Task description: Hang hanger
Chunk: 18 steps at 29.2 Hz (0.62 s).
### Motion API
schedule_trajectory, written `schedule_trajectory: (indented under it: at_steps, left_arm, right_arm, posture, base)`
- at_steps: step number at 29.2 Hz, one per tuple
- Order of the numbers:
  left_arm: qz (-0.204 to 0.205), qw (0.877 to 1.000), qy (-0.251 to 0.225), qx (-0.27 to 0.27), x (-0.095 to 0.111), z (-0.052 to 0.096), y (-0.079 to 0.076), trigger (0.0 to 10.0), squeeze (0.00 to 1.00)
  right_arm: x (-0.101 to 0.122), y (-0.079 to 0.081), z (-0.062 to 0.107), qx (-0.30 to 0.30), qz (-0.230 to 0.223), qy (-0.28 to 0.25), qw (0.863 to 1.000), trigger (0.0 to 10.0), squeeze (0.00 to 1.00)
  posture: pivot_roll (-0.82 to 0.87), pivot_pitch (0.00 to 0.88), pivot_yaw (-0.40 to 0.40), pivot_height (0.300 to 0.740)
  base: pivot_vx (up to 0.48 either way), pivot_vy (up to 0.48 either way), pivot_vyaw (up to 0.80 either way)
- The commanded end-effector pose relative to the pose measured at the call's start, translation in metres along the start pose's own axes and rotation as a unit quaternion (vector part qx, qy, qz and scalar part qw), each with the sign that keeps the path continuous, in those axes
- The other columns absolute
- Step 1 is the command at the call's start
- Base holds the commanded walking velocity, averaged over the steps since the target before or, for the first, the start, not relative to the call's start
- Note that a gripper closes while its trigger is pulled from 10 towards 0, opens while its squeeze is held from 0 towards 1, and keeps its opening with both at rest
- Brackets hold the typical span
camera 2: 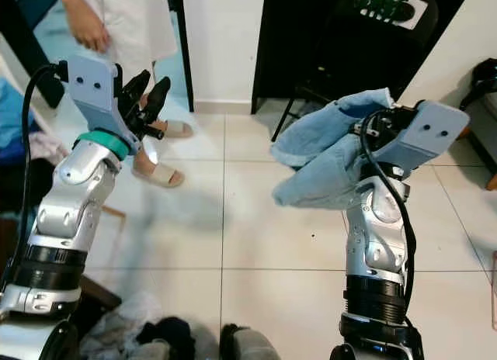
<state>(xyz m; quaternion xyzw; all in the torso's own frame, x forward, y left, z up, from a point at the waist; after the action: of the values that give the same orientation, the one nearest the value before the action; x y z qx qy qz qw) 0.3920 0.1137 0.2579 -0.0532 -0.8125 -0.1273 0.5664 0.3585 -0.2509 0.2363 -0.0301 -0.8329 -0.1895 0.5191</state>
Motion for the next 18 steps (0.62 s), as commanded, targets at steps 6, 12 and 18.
schedule_trajectory:
  at_steps: [6,12,18]
  left_arm:
    - [0.003,1.0,0.008,0.006,-0.0064,0.0014,0.0021,10.0,0.0]
    - [0.011,1.0,0.012,0.007,-0.0084,0.0014,0.0025,10.0,0.0]
    - [0.013,1.0,0.017,0.011,-0.0092,0.001,0.0053,10.0,0.0]
  right_arm:
    - [0.0049,-0.0025,-0.001,-0.003,0.001,-0.011,1.0,10.0,0.0]
    - [0.0045,-0.0023,-0.0009,-0.002,0.001,-0.011,1.0,10.0,0.0]
    - [0.0039,-0.0025,-0.0005,-0.002,0.0,-0.011,1.0,10.0,0.0]
  posture:
    - [-0.04,0.08,0.019,0.74]
    - [-0.04,0.078,0.02,0.74]
    - [-0.04,0.076,0.02,0.74]
  base:
    - [0.0,-0.29,0.0]
    - [0.0,-0.238,0.0]
    - [0.0,0.0,0.0]
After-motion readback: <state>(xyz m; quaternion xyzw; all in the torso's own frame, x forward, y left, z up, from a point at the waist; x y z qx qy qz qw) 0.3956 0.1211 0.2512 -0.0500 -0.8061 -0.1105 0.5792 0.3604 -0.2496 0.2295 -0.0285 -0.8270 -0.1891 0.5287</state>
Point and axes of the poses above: a point about 5 cm out from each wrist's last joint towards the gripper, its own z axis pointing back from the gripper into the wrist, its own x axis along the axis of the wrist's last joint, y = z × x, the point moved 5 cm from there along -z, pointing out of the wrist towards the gripper, and after that the axes turned 3 degrees about -z, right-handed, at the moved point
